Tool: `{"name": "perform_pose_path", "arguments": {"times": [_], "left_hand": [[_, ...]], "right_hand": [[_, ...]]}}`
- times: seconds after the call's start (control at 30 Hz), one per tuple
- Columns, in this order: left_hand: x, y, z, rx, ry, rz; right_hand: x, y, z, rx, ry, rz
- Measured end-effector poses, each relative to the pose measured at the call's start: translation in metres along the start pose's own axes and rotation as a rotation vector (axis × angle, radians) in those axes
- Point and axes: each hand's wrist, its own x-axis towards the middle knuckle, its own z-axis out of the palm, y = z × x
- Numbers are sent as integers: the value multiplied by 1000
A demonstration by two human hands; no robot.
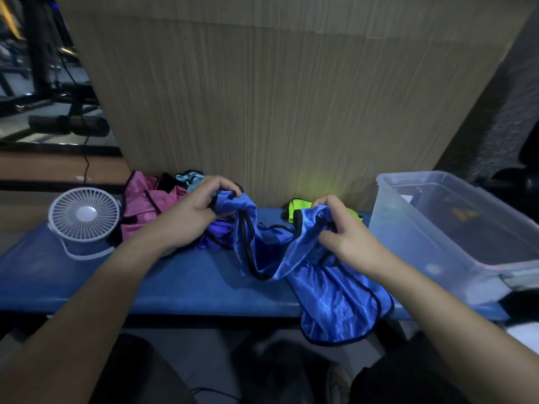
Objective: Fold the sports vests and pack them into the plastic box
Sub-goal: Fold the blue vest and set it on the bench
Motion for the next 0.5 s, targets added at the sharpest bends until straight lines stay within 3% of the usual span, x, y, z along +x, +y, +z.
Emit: {"name": "perform_pose_path", "arguments": {"times": [0.13, 0.33, 0.5], "left_hand": [[0, 7, -3, -208, 8, -74], [1, 21, -19, 86, 221, 67], [-4, 41, -28, 145, 359, 46]], "right_hand": [[6, -4, -5, -39, 130, -105], [11, -12, -22, -104, 203, -137], [9, -29, -33, -142, 265, -145]]}}
